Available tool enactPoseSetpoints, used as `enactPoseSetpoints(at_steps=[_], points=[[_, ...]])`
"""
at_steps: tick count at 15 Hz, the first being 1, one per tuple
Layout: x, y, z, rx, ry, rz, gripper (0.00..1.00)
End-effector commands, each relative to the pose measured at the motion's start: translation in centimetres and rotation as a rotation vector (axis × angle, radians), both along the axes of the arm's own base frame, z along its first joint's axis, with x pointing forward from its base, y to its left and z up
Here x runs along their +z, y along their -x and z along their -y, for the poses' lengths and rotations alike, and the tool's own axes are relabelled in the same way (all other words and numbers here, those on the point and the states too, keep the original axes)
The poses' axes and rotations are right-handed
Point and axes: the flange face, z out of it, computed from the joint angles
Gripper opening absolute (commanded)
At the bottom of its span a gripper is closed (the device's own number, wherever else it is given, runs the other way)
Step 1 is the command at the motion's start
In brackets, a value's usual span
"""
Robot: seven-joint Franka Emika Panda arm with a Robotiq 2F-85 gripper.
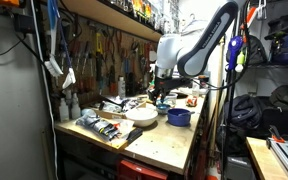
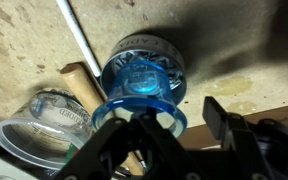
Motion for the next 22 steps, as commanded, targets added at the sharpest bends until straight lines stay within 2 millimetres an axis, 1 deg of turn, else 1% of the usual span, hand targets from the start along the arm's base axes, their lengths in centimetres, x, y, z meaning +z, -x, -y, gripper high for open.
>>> enactPoseSetpoints(at_steps=[1,3,4,5,6,8,10,13,15,17,18,20,22], points=[[-0.8,-0.4,-0.2,-0.015,0.017,0.004,0.21],[-0.7,-0.6,0.0,-0.022,0.031,0.008,0.08],[-0.5,-0.7,0.1,-0.031,0.038,0.01,0.03],[-0.2,-0.8,0.3,-0.04,0.046,0.013,0.02],[0.3,-1.0,0.5,-0.051,0.048,0.014,0.05],[1.1,-1.3,0.8,-0.068,0.058,0.024,0.04],[2.1,-1.3,1.0,-0.085,0.06,0.034,0.05],[3.8,-1.1,0.7,-0.067,0.061,0.055,0.05],[5.6,-0.8,0.3,-0.045,0.045,0.085,0.05],[6.9,-0.2,-1.0,0.01,-0.004,0.095,0.05],[7.6,0.2,-2.2,0.058,-0.041,0.102,0.05],[8.5,1.0,-5.1,0.144,-0.102,0.114,0.05],[9.3,1.8,-8.3,0.237,-0.155,0.112,0.05]])
